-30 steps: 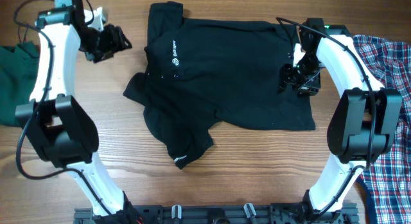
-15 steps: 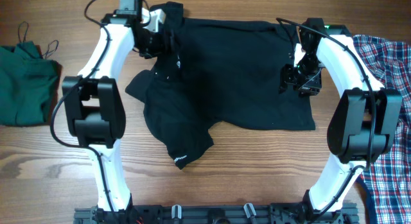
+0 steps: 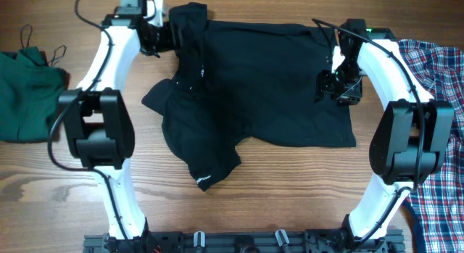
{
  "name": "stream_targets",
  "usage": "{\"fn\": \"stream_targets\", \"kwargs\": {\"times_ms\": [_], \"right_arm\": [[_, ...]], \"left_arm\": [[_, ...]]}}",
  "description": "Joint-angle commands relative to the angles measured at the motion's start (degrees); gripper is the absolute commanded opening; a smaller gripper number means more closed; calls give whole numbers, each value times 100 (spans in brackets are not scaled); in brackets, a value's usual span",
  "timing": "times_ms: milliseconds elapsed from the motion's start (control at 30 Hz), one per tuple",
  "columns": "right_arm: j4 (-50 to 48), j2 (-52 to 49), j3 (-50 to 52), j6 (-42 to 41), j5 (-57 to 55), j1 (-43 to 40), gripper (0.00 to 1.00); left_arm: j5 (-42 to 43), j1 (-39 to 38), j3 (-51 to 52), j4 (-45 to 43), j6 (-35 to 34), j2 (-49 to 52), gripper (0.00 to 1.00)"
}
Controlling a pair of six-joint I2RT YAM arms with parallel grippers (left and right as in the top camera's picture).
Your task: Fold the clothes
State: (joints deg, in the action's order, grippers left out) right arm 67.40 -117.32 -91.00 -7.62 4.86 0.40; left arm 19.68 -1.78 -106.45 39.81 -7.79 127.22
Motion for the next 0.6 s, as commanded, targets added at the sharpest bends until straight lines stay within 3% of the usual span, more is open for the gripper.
{"fn": "stream_targets", "kwargs": {"times_ms": [0, 100, 233, 467, 567], "right_arm": [[-393, 107, -37, 9, -98, 13, 64], [-636, 107, -37, 46, -101, 13, 64], [-767, 107, -37, 160, -127, 13, 64], [-2153, 107, -37, 166, -358, 13, 70], [-2732, 101, -37, 168, -356, 13, 78]], "left_arm": [[-470, -66, -151, -616, -37, -284, 66], [-1410, -238, -151, -1497, -13, -44, 72], [-1593, -249, -151, -2406, 2, 654, 74], [-1593, -249, -151, -2667, 2, 1676, 75], [-1733, -251, -151, -2767, 4, 1694, 70]]}}
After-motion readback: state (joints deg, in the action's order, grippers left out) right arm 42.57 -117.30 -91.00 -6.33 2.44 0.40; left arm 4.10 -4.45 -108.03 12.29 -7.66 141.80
